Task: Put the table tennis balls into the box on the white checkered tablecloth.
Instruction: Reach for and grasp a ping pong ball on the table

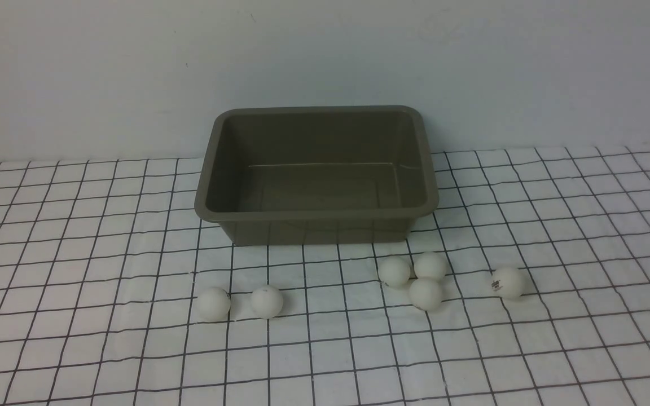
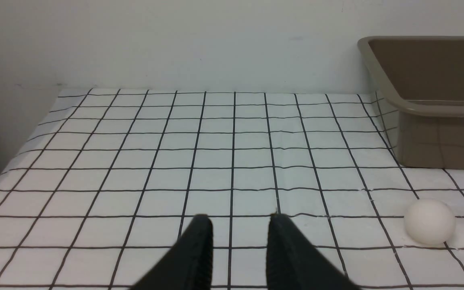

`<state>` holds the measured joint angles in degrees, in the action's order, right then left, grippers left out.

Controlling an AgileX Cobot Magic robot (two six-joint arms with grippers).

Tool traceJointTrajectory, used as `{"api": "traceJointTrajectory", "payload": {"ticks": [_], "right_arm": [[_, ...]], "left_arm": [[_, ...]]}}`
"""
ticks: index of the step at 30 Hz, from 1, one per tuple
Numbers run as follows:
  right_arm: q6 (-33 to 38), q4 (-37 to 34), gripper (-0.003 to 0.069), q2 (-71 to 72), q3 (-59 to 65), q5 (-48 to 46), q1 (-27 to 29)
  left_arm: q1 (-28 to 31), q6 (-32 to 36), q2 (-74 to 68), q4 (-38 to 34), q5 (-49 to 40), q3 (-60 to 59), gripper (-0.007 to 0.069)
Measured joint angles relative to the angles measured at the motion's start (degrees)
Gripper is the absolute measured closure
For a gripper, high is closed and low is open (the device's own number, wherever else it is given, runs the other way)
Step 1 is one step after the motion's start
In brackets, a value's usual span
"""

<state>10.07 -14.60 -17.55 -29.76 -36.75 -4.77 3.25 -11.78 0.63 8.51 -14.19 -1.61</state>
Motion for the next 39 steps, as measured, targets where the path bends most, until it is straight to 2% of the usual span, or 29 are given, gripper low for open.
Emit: {"api": "traceJointTrajectory", "payload": {"ticks": [3, 9, 19, 27, 29, 32, 33, 35, 39], "right_arm": [[7.7, -4.0, 0.0676, -8.5, -4.0, -6.4, 0.0], [15.3, -7.9, 0.0676, -21.5, -10.8, -13.9, 0.0], [16.3, -11.1, 0.0676, -41.0, -22.7, -22.3, 0.0], [11.9, -10.1, 0.0676, -56.4, -30.5, -27.1, 0.0], [10.2, -8.2, 0.0674, -59.6, -32.6, -27.6, -0.3], [6.1, -0.3, 0.0671, -63.6, -35.3, -27.6, -3.6], [6.1, 0.3, 0.0671, -63.6, -35.3, -27.6, -3.9], [0.4, 10.3, 0.0672, -66.2, -37.1, -27.6, -9.9], [-8.9, 22.4, 0.0672, -69.3, -39.2, -27.5, -18.0]], "left_arm": [[0.0, 0.0, 0.0, 0.0, 0.0, 0.0, 0.0450], [0.0, 0.0, 0.0, 0.0, 0.0, 0.0, 0.0450], [0.0, 0.0, 0.0, 0.0, 0.0, 0.0, 0.0450], [0.0, 0.0, 0.0, 0.0, 0.0, 0.0, 0.0450], [0.0, 0.0, 0.0, 0.0, 0.0, 0.0, 0.0450], [0.0, 0.0, 0.0, 0.0, 0.0, 0.0, 0.0450], [0.0, 0.0, 0.0, 0.0, 0.0, 0.0, 0.0450], [0.0, 0.0, 0.0, 0.0, 0.0, 0.0, 0.0450], [0.0, 0.0, 0.0, 0.0, 0.0, 0.0, 0.0450]]}}
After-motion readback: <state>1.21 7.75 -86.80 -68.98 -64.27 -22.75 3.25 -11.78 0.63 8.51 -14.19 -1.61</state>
